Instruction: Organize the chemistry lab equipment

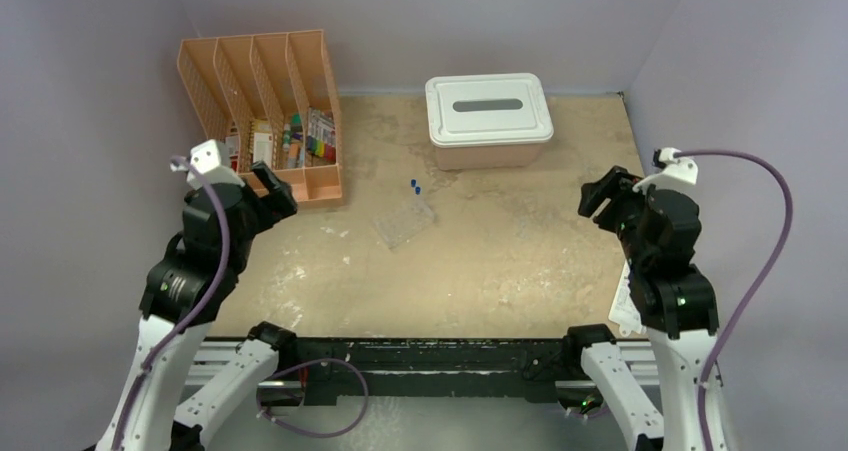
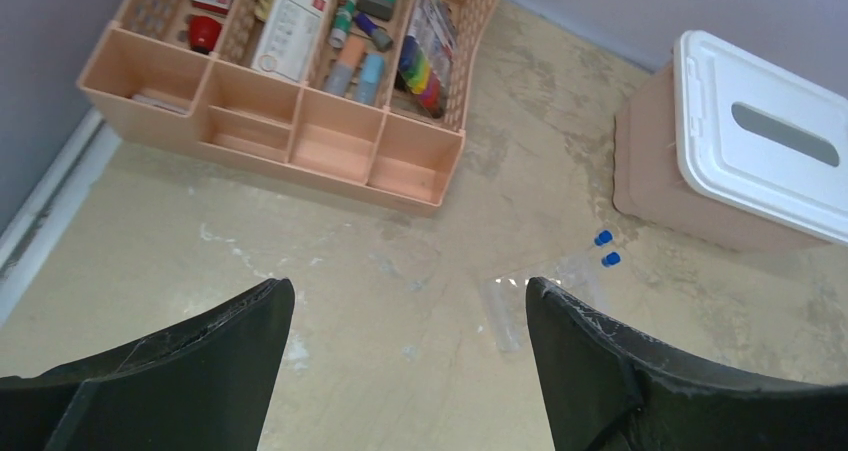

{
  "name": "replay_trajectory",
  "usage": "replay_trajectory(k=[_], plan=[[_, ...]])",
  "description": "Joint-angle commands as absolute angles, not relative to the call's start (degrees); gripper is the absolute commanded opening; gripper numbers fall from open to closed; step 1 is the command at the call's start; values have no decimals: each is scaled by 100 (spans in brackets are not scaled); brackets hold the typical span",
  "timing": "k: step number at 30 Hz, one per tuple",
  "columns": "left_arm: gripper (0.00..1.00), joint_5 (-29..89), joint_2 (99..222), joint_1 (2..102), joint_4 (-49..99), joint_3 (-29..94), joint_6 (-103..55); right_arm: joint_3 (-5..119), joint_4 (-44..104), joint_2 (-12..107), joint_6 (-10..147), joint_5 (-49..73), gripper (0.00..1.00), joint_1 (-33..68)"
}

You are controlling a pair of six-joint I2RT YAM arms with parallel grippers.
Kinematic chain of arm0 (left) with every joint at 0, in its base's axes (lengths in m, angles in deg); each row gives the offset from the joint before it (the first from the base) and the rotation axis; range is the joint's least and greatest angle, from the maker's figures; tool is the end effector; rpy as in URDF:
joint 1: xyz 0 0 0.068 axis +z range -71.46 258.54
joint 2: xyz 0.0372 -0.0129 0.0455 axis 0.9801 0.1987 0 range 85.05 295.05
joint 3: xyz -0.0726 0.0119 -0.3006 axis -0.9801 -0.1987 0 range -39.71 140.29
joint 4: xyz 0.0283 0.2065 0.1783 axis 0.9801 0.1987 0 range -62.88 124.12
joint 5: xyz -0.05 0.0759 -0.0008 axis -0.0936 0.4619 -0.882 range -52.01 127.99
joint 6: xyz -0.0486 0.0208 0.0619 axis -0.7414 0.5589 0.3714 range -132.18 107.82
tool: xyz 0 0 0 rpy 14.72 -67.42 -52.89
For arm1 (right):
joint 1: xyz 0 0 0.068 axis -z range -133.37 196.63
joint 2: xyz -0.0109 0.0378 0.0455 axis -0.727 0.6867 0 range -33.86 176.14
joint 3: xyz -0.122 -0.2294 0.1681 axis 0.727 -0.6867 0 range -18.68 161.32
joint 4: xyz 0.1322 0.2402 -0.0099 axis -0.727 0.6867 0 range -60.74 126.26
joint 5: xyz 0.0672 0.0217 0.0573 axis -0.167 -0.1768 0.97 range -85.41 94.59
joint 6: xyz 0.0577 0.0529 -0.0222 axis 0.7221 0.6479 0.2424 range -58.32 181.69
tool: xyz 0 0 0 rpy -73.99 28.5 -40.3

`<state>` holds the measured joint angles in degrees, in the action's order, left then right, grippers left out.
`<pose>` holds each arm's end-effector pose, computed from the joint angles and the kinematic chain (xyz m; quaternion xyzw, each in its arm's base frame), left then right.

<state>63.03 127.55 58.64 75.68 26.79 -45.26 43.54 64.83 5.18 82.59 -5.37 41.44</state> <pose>0.1371 -0.0179 0.4200 -0.2107 0.8024 -0.0722 0.5536 0.1406 0.0005 0.4297 0.1600 0.7616 0.0750 0.6235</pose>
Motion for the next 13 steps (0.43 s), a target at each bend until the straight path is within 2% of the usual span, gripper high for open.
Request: replay_trajectory(k=[1,5,13], plan=[[86,7051,12355,5885,7967,2855,-4275,4329,6629,284,8242,-887,69,4153],[87,7183,12280,5885,8010,3046,-4161,4522,6631,344,8163,-874,72,4153],[88,7281,12295,5885,7871,3153,-4072,4700,6502,538,8109,-824,73,4153]])
